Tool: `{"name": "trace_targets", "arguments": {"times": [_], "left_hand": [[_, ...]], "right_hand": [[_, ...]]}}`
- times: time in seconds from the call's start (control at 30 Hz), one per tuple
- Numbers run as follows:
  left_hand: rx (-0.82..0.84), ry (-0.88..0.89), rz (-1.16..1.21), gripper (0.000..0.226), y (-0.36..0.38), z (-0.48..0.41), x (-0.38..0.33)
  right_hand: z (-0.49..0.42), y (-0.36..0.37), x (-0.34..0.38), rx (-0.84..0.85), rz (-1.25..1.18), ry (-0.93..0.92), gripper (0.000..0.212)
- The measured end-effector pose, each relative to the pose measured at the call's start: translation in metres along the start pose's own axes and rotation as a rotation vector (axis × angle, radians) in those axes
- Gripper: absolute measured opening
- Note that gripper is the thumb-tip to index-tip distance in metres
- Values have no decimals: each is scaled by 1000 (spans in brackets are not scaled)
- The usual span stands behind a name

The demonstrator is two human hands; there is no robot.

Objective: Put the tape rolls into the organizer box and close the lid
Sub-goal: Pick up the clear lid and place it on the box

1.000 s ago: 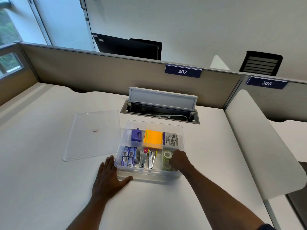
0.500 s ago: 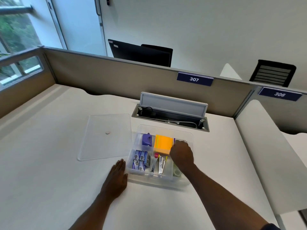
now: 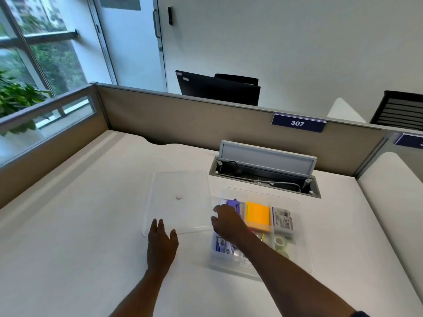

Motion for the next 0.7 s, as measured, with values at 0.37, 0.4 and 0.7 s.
{"name": "trace_targets", "arguments": {"times": [0.37,0.4,0.7], "left_hand": [[28,-101,1,64,-20,-48,39],[42,-98,-4,63,-19,-51,40],[114,-62,-29,55,-12,-67,39]], "right_hand": [[-24,62,23,239,94,212,31],[-29,68,17,249,85,250,33],[-48,93,2,219,-110,468,33]]}}
Point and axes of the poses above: each hand's wrist, its own z-axis away from the middle knuckle, its own y-axis out of the palm, x = y × z, the point moved 10 cm from there along -z, towards the middle knuckle, and after that the axes turned 3 degrees about x, right-handed, at the moved point
